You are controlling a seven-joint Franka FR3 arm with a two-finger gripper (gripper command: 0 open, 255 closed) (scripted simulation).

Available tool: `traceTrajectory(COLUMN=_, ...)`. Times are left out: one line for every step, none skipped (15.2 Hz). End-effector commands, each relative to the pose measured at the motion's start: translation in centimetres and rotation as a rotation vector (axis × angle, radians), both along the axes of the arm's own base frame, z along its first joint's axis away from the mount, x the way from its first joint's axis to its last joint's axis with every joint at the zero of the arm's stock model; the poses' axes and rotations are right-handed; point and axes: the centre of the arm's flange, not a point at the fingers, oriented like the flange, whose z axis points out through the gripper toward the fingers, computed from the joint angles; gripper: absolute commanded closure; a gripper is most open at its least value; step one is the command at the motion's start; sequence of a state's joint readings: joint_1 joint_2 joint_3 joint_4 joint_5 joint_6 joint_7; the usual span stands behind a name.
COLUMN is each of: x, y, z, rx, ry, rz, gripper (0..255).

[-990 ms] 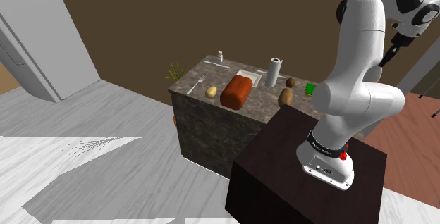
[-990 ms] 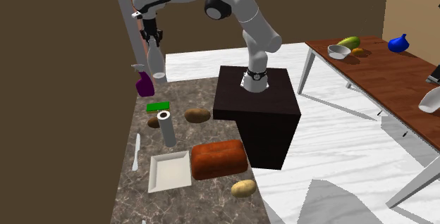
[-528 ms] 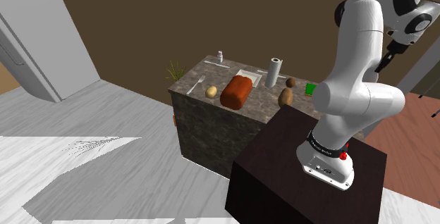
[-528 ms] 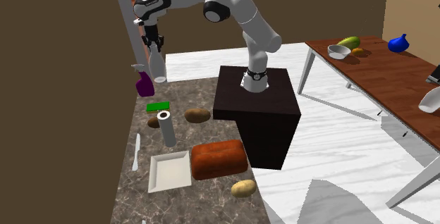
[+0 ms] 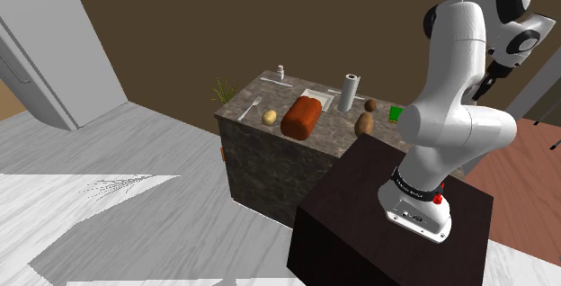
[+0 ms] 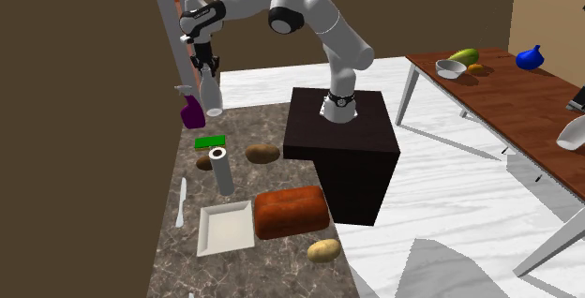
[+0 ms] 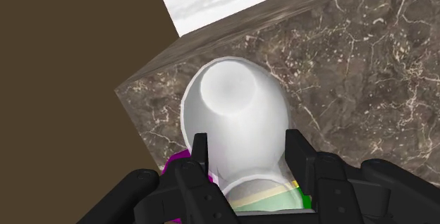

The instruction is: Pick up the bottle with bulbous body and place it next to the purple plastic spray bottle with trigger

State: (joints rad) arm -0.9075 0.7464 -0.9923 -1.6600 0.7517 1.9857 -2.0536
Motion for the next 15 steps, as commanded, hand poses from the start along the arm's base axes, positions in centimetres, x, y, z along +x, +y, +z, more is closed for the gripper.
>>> traceTrajectory(x=-0.1, y=0.0, z=-0.5, rx=-0.001, ry=0.000, rz=0.000, gripper=255)
traceTrajectory(x=-0.1, y=0.0, z=-0.5, rx=-0.001, ry=0.000, rz=0.000, gripper=255)
traceTrajectory(x=-0.1, y=0.0, z=-0.5, rx=-0.001, ry=0.000, rz=0.000, gripper=255)
traceTrajectory(x=-0.1, y=0.0, z=-0.5, rx=-0.001, ry=0.000, rz=0.000, gripper=255)
traceTrajectory(x=-0.1, y=0.0, z=-0.5, rx=-0.001, ry=0.000, rz=0.000, gripper=255)
traceTrajectory(x=-0.1, y=0.0, z=-0.5, rx=-0.001, ry=0.000, rz=0.000, gripper=255)
traceTrajectory(x=-0.1, y=0.0, z=-0.5, rx=-0.001, ry=0.000, rz=0.000, gripper=255)
traceTrajectory(x=-0.1, y=0.0, z=-0.5, rx=-0.001, ry=0.000, rz=0.000, gripper=0)
traceTrajectory(x=-0.1, y=0.0, z=-0.5, rx=-0.001, ry=0.000, rz=0.000, gripper=0)
traceTrajectory(x=-0.1, y=0.0, z=-0.5, rx=-0.001, ry=0.000, rz=0.000, gripper=0)
traceTrajectory(x=-0.1, y=0.0, z=-0.5, rx=-0.001, ry=0.000, rz=0.000, gripper=0)
traceTrajectory(x=-0.1, y=0.0, z=-0.5, rx=-0.001, ry=0.000, rz=0.000, gripper=0)
traceTrajectory(x=-0.1, y=0.0, z=-0.5, rx=-0.001, ry=0.000, rz=0.000, gripper=0)
traceTrajectory(x=-0.2, y=0.0, z=0.8, rx=-0.001, ry=0.000, rz=0.000, gripper=0)
traceTrajectory(x=-0.3, y=0.0, z=2.2, rx=-0.001, ry=0.000, rz=0.000, gripper=0)
